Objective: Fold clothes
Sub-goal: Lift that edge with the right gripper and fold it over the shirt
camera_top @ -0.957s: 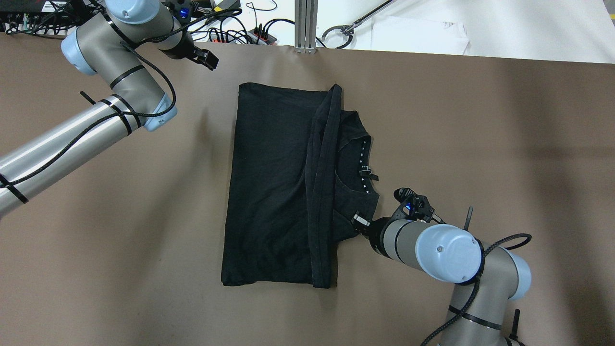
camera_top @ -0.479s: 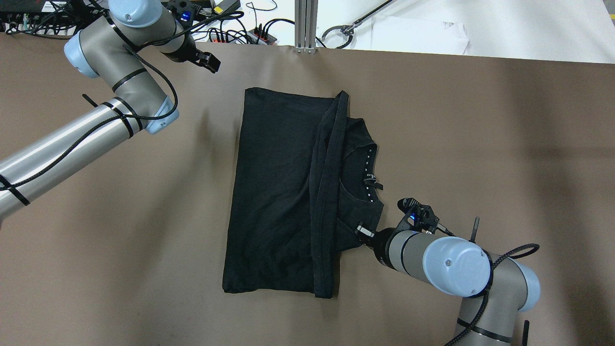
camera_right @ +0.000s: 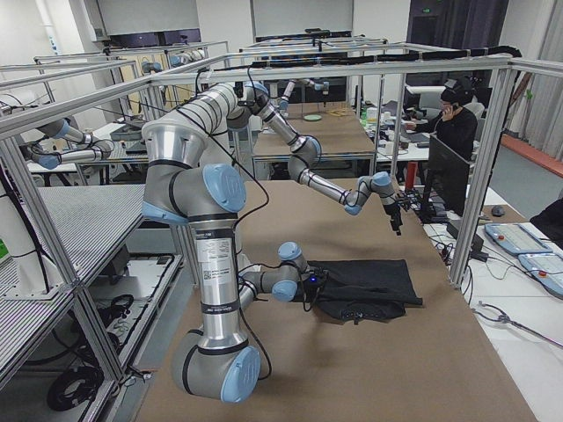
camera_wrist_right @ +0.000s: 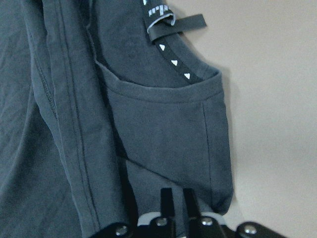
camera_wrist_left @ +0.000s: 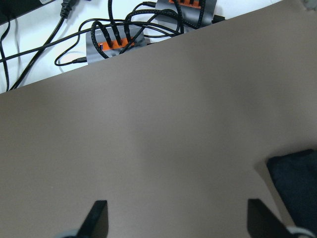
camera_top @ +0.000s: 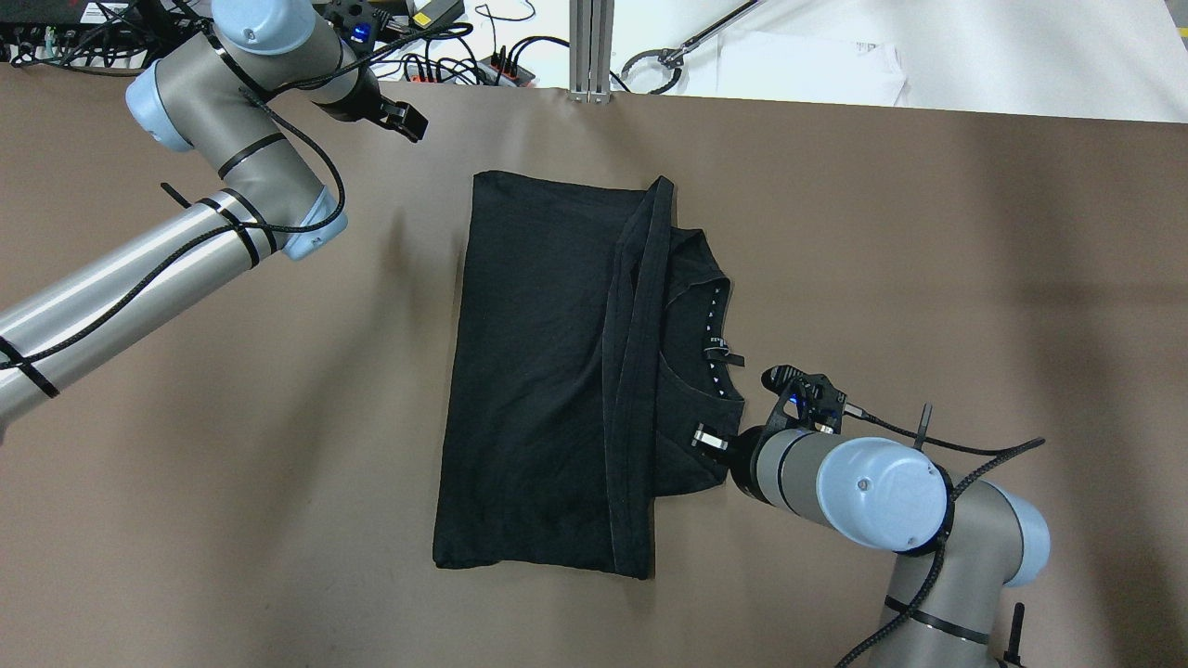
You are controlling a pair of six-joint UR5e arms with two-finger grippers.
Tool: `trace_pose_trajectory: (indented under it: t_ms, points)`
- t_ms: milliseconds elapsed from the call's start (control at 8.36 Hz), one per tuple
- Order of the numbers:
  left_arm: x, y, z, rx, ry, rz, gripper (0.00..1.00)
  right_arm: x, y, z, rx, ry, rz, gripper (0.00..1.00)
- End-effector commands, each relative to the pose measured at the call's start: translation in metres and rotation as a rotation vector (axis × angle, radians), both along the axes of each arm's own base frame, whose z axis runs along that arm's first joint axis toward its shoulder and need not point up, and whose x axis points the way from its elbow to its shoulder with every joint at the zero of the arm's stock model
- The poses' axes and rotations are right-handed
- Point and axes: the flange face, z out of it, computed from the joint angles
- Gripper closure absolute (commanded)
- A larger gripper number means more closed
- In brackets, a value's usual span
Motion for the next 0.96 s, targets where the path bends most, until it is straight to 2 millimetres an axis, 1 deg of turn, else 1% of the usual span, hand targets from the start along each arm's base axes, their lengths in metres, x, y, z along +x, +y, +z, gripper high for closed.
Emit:
trace_pose_trajectory:
  t_ms: [0,120,239,359,479,598,718,838]
  points:
    - [-0.001,0.003,0.0,0.005,0.003,0.002,0.0,0.011,-0.038,-0.032,0.118,0.115,-0.047,0.06]
    - [-0.003,0.009,0.006,0.008,0.005,0.003,0.0,0.008,-0.048,-0.055,0.136,0.151,-0.064,0.05]
    - [-0.004,0.011,0.006,0.01,0.007,0.003,0.0,-0.002,-0.054,-0.071,0.132,0.176,-0.076,0.05]
    - [-0.004,0.011,0.006,0.01,0.007,0.003,0.0,-0.024,-0.065,-0.08,0.104,0.221,-0.085,0.05]
    - [0.004,0.015,0.008,0.01,0.004,0.011,0.0,-0.051,-0.08,-0.089,0.068,0.272,-0.097,0.05]
    - [0.01,0.02,0.018,0.004,-0.004,0.021,0.0,-0.079,-0.094,-0.094,0.026,0.315,-0.122,0.05]
    - [0.011,0.021,0.019,0.003,-0.003,0.024,0.0,-0.105,-0.105,-0.096,-0.004,0.342,-0.139,0.05]
    - [0.011,0.021,0.02,0.003,-0.005,0.024,0.0,-0.123,-0.113,-0.099,-0.018,0.362,-0.145,0.05]
